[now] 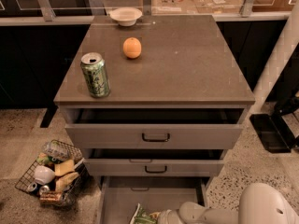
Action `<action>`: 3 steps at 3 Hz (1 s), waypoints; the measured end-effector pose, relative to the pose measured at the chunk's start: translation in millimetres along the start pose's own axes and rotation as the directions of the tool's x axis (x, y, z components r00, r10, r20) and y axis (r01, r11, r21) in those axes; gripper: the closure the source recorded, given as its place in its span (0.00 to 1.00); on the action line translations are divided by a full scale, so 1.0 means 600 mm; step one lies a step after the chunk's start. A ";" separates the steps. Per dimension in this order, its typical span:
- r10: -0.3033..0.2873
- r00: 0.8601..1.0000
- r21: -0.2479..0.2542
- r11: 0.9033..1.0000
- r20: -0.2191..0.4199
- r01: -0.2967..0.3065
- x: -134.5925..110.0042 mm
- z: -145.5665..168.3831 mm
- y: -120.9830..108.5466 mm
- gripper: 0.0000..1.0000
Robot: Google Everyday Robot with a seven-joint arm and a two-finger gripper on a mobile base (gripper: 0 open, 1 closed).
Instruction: Pick green rice chip bag from bottom drawer and place on counter
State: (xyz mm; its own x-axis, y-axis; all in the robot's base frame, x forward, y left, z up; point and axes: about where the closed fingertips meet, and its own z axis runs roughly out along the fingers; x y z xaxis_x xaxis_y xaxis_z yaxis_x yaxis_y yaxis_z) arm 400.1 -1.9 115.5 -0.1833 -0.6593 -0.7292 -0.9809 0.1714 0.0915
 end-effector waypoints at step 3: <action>-0.146 0.987 -0.109 0.982 0.070 0.153 -0.150 -0.097 0.054 1.00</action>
Offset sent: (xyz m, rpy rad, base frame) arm -0.0205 0.0184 0.1697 0.1534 -0.0541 0.2567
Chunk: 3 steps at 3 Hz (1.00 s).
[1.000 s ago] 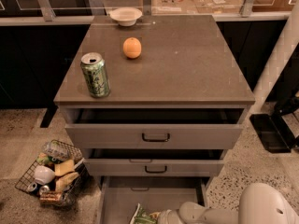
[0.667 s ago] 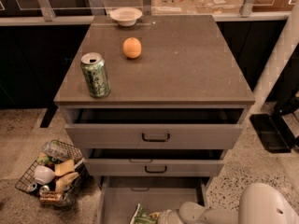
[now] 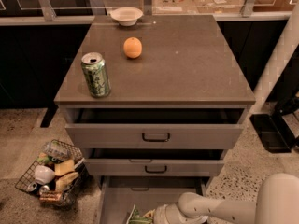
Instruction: Pick green rice chip bag from bottom drawer and place on counter
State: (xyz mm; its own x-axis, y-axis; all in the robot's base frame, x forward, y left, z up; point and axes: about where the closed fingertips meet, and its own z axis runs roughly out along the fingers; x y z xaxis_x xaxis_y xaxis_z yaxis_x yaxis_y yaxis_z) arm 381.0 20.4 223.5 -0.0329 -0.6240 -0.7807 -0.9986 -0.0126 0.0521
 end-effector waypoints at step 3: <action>-0.175 0.980 0.037 0.984 0.092 0.172 -0.150 -0.137 0.028 1.00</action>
Offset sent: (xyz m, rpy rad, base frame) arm -0.0152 -0.0064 0.1264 0.1170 -0.1600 0.1231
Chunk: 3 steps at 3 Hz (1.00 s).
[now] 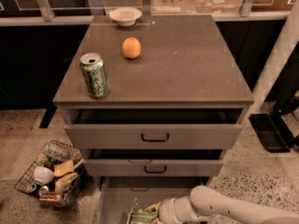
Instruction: Pick green rice chip bag from bottom drawer and place on counter
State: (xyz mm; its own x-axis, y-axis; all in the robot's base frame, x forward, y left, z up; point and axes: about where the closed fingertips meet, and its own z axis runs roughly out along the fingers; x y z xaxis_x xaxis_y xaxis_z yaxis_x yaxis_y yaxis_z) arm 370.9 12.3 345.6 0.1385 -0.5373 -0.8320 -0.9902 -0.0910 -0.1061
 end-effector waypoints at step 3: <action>-0.072 0.997 0.156 0.986 0.035 0.065 -0.158 -0.151 -0.078 1.00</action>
Offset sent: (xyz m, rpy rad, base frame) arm 0.0346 -0.0236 0.1507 0.0700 -0.1679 -0.0793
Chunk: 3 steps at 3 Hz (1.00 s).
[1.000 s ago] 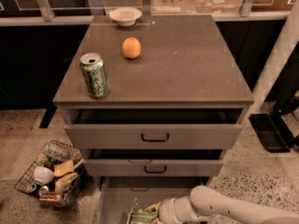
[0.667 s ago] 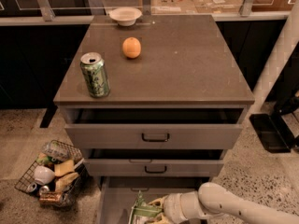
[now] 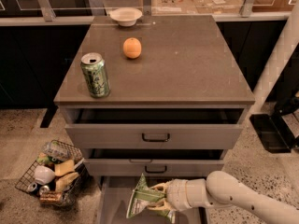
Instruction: Pick green rice chip bag from bottom drawer and place on counter
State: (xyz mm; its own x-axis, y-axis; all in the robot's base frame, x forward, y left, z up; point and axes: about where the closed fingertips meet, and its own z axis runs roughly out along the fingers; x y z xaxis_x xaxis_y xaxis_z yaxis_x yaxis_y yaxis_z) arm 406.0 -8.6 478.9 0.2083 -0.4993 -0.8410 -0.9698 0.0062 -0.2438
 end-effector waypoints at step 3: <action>-0.001 0.995 0.012 1.000 0.100 0.000 -0.055 -0.021 -0.018 1.00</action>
Offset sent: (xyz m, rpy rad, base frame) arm 0.0057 0.0075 0.0001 0.0654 0.0126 0.0131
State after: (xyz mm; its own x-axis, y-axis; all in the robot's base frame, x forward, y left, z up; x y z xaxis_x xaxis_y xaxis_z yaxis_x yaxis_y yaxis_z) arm 407.9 -3.1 515.0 0.2209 -0.4097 -0.8851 -0.9683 0.0163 -0.2492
